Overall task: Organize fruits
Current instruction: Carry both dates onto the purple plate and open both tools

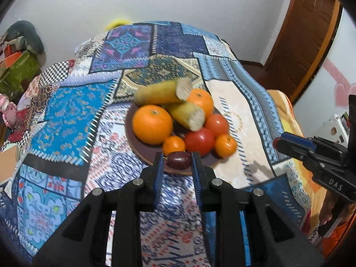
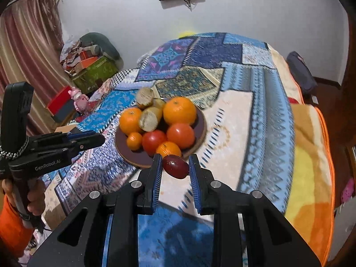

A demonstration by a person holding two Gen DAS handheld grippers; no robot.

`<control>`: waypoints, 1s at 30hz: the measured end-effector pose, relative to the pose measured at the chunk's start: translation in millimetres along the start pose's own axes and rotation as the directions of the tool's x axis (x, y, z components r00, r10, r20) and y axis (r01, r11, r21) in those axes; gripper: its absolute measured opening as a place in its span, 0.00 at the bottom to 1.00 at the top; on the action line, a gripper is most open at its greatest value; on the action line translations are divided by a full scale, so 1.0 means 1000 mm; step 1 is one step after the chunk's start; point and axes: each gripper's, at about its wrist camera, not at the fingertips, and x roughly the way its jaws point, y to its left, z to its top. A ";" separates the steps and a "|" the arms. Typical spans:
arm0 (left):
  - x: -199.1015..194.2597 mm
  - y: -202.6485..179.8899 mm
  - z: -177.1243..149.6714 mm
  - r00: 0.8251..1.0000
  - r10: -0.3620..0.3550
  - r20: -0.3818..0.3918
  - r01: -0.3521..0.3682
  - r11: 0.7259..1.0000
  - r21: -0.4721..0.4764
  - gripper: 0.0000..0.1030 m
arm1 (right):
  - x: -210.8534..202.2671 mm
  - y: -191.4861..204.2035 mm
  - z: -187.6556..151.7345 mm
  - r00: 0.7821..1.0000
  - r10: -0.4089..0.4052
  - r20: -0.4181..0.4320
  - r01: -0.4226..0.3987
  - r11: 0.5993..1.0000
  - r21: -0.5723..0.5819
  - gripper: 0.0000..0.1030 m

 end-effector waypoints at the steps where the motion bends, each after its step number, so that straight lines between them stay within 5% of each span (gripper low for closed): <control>1: 0.001 0.002 0.003 1.000 0.005 0.004 -0.005 1.000 0.000 0.24 | 0.002 0.002 0.002 1.000 0.003 0.001 -0.003 1.000 -0.005 0.22; 11: 0.030 0.026 0.017 0.999 0.027 -0.030 -0.027 1.000 -0.004 0.24 | 0.037 0.020 0.027 0.999 0.034 0.000 -0.034 0.999 -0.032 0.22; 30: 0.065 0.035 0.019 0.998 0.008 -0.064 -0.010 1.000 -0.028 0.24 | 0.077 0.017 0.022 0.996 0.008 -0.083 -0.012 0.999 -0.046 0.23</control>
